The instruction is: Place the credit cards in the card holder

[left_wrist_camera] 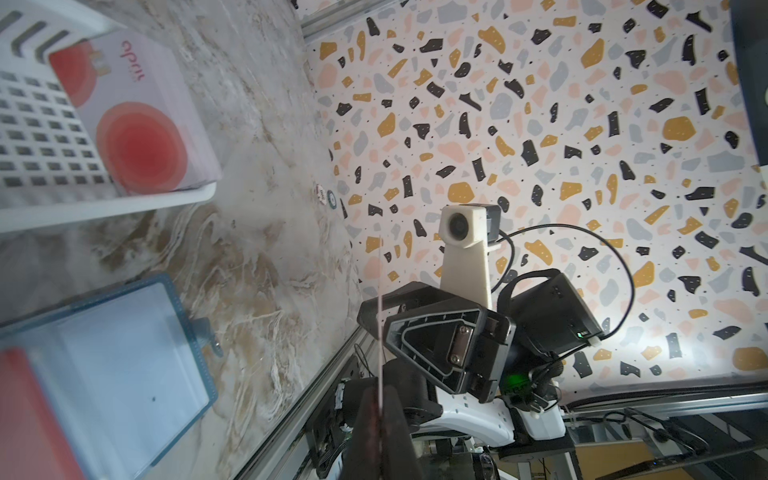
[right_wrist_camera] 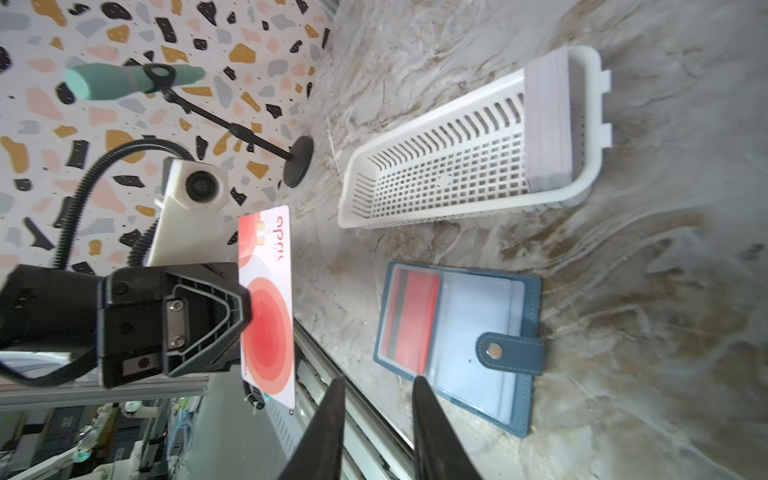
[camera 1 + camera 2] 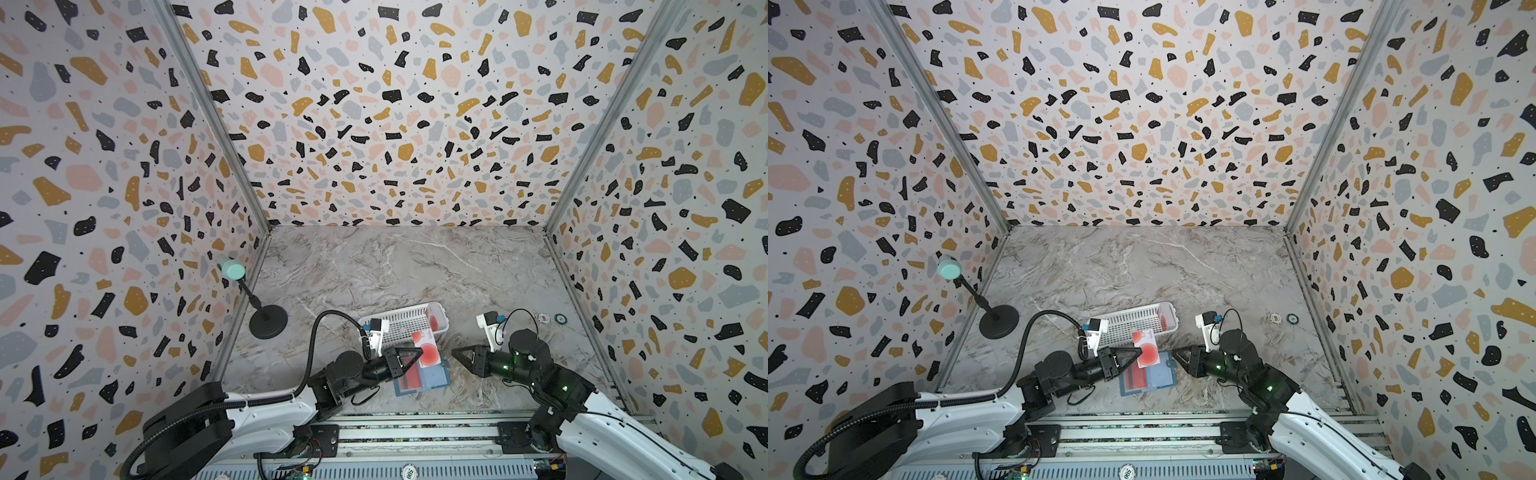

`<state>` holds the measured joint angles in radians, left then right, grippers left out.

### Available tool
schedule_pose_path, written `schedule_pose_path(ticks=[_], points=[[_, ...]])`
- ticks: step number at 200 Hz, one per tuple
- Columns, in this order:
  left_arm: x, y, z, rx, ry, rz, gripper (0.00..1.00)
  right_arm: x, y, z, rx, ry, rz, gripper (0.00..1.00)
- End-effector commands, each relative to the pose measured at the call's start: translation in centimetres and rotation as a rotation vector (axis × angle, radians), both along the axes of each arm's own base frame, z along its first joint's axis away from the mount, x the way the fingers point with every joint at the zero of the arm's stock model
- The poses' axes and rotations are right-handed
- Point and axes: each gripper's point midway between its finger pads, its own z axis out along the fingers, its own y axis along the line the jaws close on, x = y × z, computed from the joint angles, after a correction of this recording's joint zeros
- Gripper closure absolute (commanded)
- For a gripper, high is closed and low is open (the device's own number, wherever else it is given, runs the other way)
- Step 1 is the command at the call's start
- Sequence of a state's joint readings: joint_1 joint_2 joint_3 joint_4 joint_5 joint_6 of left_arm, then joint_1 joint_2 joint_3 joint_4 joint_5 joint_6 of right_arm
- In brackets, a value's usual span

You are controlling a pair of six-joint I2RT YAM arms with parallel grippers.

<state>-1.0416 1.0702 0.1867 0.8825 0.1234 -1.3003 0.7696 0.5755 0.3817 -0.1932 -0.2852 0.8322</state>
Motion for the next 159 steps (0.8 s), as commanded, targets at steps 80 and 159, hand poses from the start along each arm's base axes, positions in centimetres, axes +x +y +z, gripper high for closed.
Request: schedule_pose_path(ticks=[80, 159], points=[[0.5, 0.2, -4.8, 0.160, 0.065, 0.052, 0.96, -0.3, 0.3, -6.9, -0.298, 0.062, 0.018, 0.69], [0.5, 0.1, -7.7, 0.244, 0.105, 0.047, 0.96, -1.0, 0.7, -10.7, -0.405, 0.123, 0.032, 0.73]])
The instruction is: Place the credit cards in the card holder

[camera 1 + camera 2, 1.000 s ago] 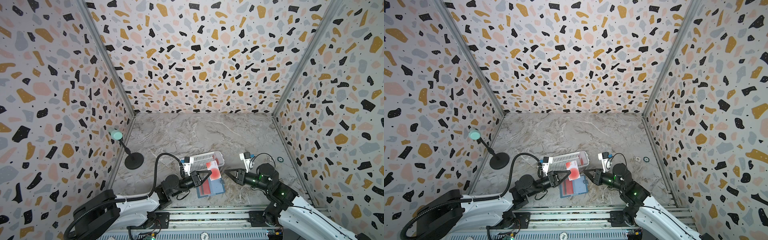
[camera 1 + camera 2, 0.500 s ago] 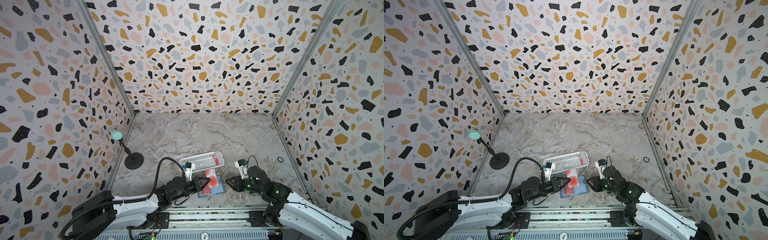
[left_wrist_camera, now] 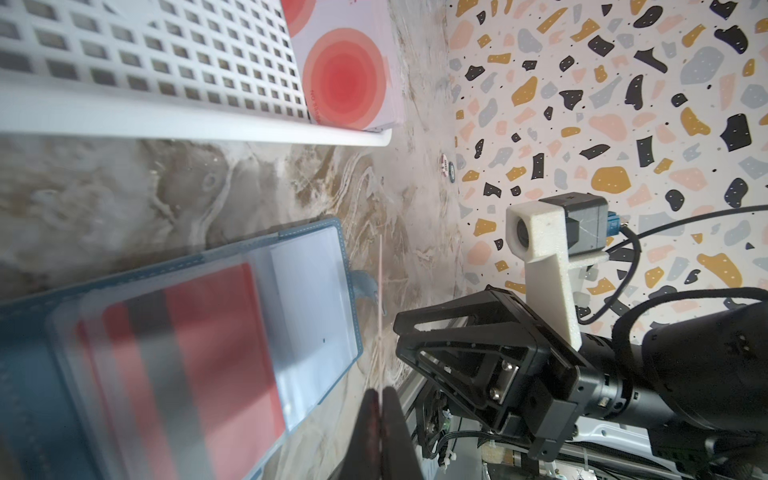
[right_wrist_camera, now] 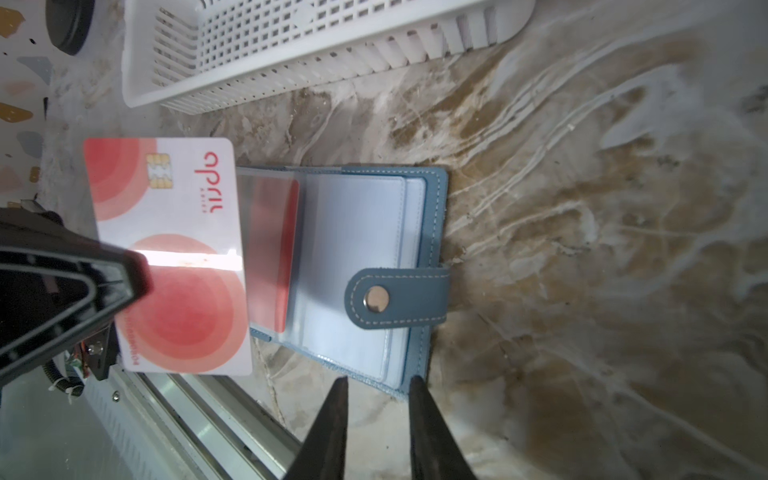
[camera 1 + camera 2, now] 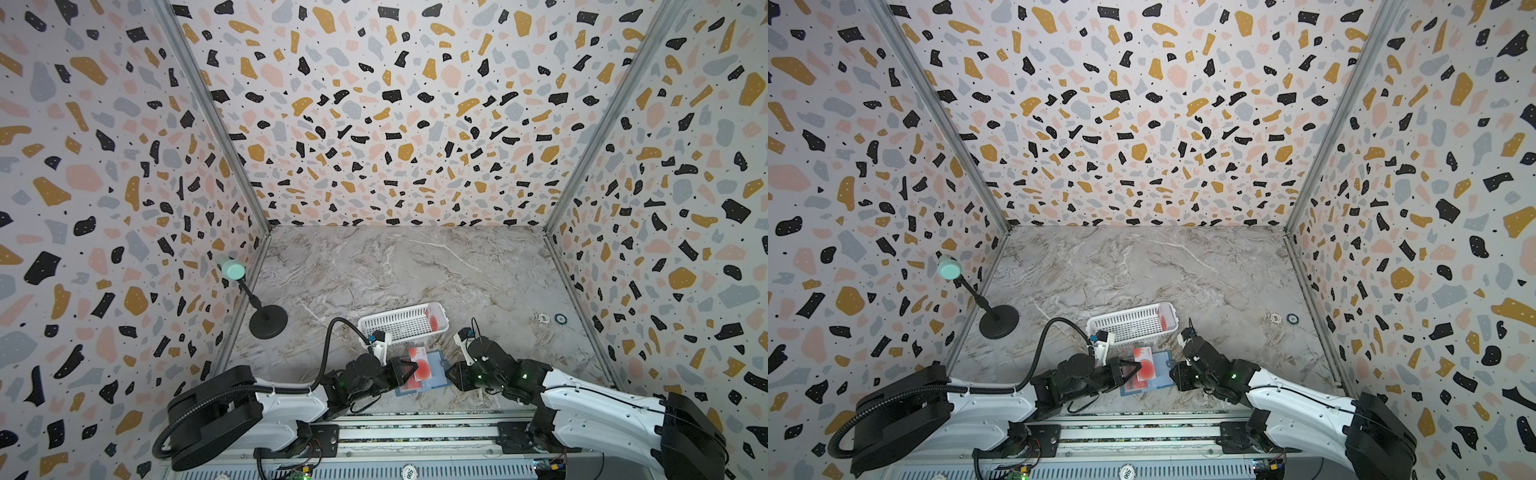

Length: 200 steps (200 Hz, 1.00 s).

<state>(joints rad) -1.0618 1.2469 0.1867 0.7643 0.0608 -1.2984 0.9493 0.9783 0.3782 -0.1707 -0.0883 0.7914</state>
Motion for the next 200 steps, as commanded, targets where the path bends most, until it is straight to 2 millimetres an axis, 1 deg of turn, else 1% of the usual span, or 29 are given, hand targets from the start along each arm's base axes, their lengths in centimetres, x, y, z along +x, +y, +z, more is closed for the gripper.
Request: schedule_pose_path(ticks=[1, 36, 55, 107, 200], points=[[0.3, -0.4, 0.7, -0.019, -0.029, 0.004, 0.96, 0.1, -0.1, -0.7, -0.020, -0.006, -0.016, 0.73], [0.1, -0.2, -0.3, 0.011, -0.014, -0.003, 0.97, -0.2, -0.6, -1.9, -0.052, 0.012, -0.025, 0.74], [0.1, -0.3, -0.4, 0.010, -0.011, -0.008, 0.97, -0.4, -0.7, -2.3, -0.059, 0.021, -0.025, 0.76], [-0.1, -0.3, -1.0, 0.021, 0.004, -0.019, 0.97, -0.6, -0.7, -2.9, -0.067, 0.032, -0.022, 0.83], [-0.1, 0.4, -2.4, 0.047, 0.046, -0.013, 0.98, -1.0, -0.7, -3.8, -0.091, 0.047, -0.011, 0.88]])
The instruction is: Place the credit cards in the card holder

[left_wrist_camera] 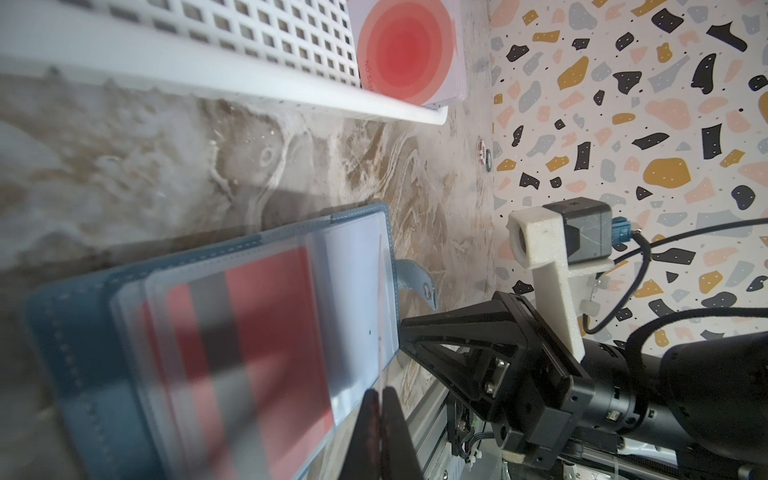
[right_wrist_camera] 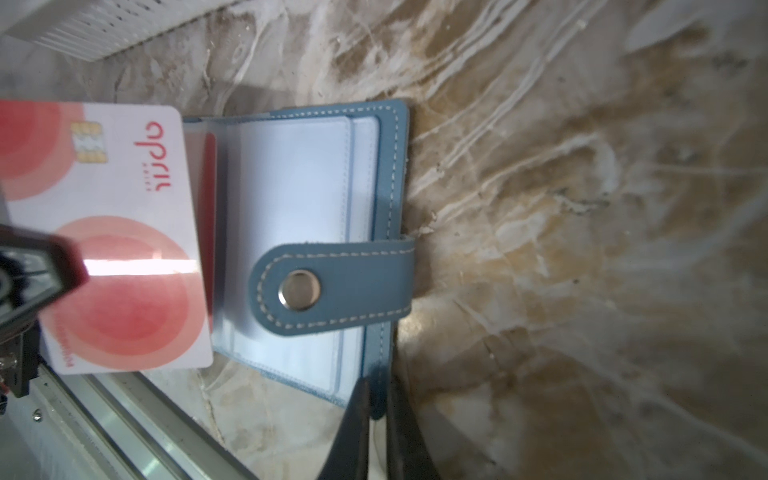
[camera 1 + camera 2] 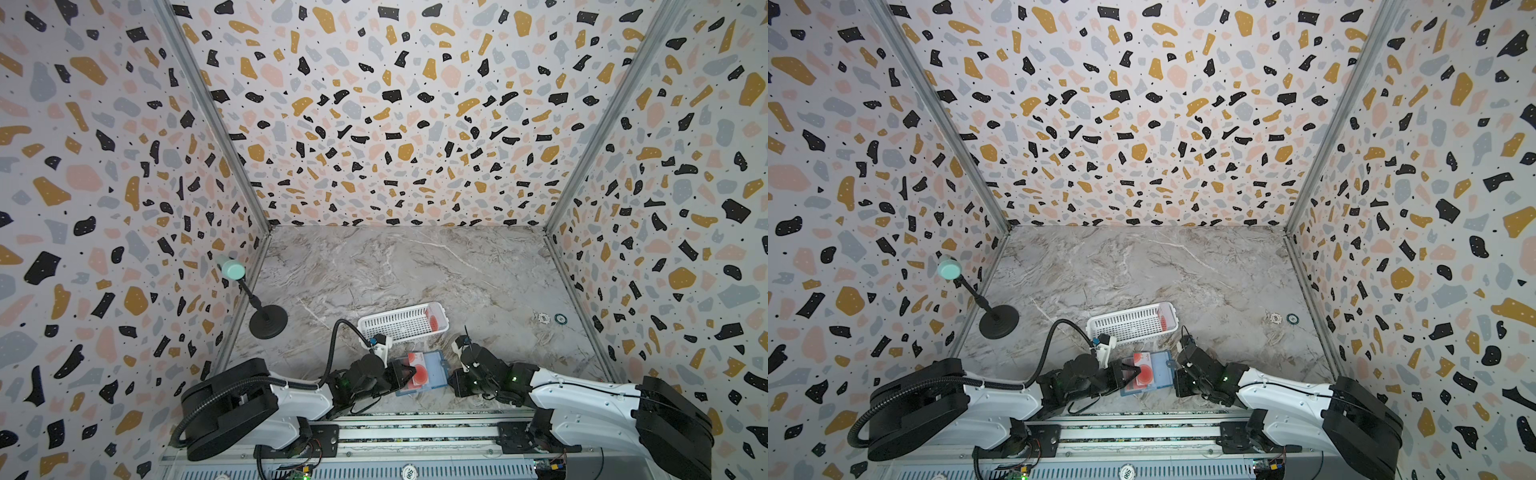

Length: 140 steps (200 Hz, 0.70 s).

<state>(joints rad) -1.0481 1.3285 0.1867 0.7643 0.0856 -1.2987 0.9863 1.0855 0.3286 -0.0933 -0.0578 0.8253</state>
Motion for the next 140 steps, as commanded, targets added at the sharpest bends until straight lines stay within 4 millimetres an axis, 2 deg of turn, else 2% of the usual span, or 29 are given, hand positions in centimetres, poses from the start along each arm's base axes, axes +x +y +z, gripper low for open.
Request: schedule_pose_path(ticks=[1, 140], points=[[0.1, 0.1, 0.1, -0.018, -0.004, -0.004, 0.98, -0.2, -0.3, -0.4, -0.021, 0.004, -0.003, 0.88], [0.1, 1.5, -1.1, 0.039, 0.035, -0.030, 0.99, -0.2, -0.3, -0.9, -0.042, 0.006, 0.002, 0.90]])
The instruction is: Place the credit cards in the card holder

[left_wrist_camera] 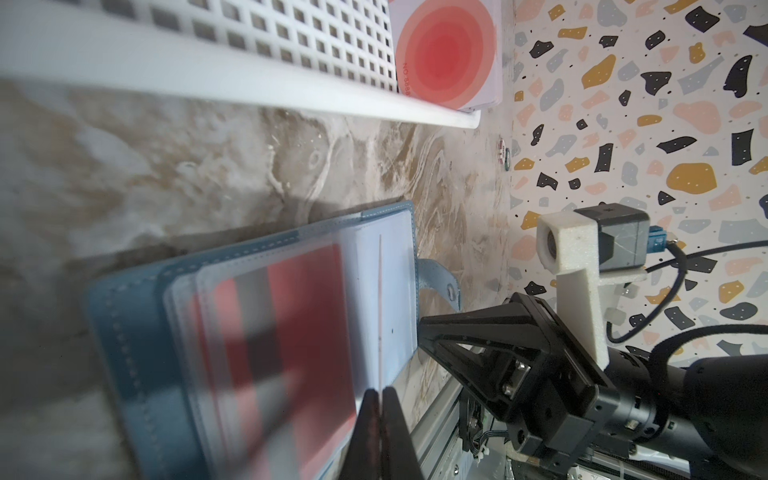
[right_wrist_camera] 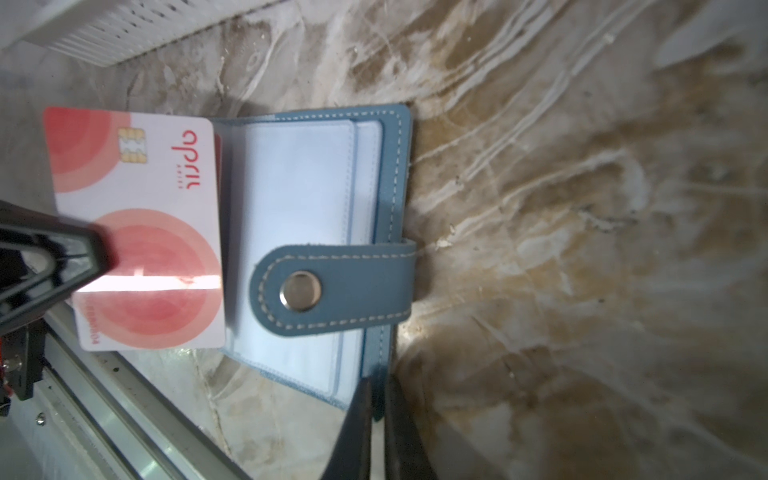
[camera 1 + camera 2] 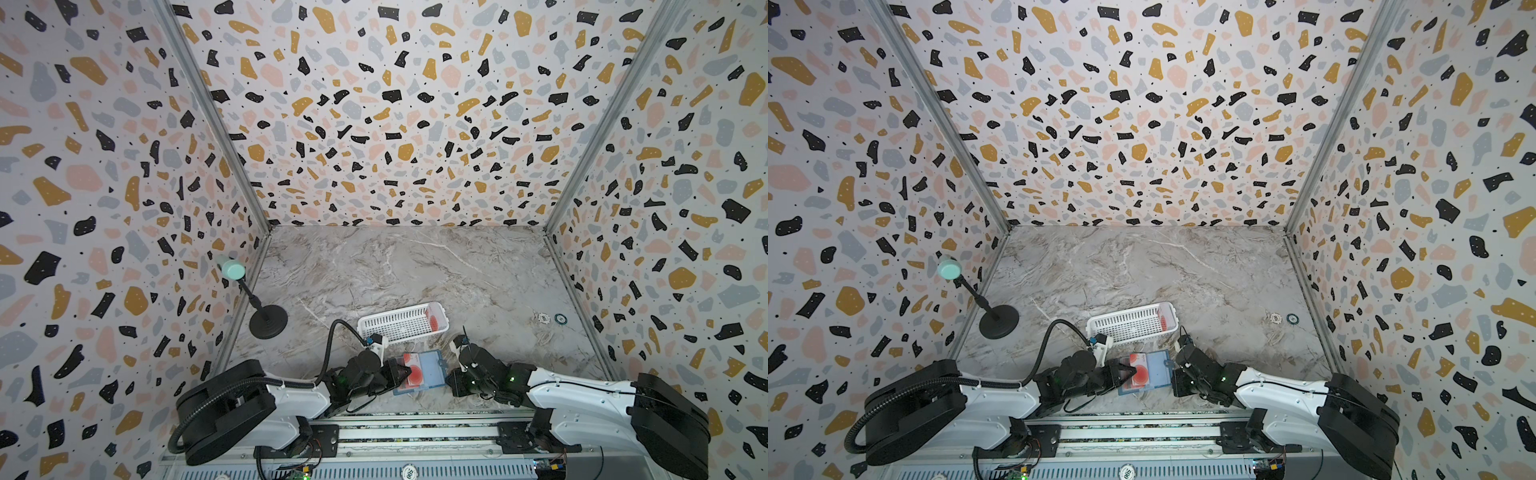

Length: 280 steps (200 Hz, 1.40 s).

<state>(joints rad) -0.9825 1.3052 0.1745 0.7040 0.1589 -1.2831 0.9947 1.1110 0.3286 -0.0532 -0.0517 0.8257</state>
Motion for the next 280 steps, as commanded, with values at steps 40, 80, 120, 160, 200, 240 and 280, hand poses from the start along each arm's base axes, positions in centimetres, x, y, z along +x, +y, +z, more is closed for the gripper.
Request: schedule_pose_path(ticks=[40, 80, 120, 160, 200, 240, 280], points=[[-0.1, 0.5, -0.4, 0.016, -0.002, -0.018, 0.99, -0.4, -0.9, -0.9, -0.054, 0.018, -0.005, 0.89], [-0.1, 0.5, -0.5, 0.014, 0.006, -0.015, 0.99, -0.4, -0.8, -0.9, -0.055, 0.016, -0.003, 0.89], [-0.1, 0.2, -0.6, -0.005, 0.022, -0.010, 0.99, -0.4, -0.8, -0.9, -0.054, 0.016, 0.000, 0.89], [-0.1, 0.2, -1.1, -0.020, 0.046, -0.006, 0.99, -0.5, -0.8, -0.9, -0.057, 0.017, 0.001, 0.89], [-0.1, 0.2, -1.3, -0.017, 0.053, -0.007, 0.99, -0.5, -0.8, -0.9, -0.057, 0.015, 0.002, 0.89], [-0.2, 0.0, -1.3, -0.022, 0.058, -0.018, 0.99, -0.5, -0.7, -0.9, -0.056, 0.015, 0.002, 0.89], [-0.2, -0.2, -1.3, -0.028, 0.062, -0.018, 0.99, -0.6, -0.6, -0.8, -0.053, 0.014, 0.007, 0.90]])
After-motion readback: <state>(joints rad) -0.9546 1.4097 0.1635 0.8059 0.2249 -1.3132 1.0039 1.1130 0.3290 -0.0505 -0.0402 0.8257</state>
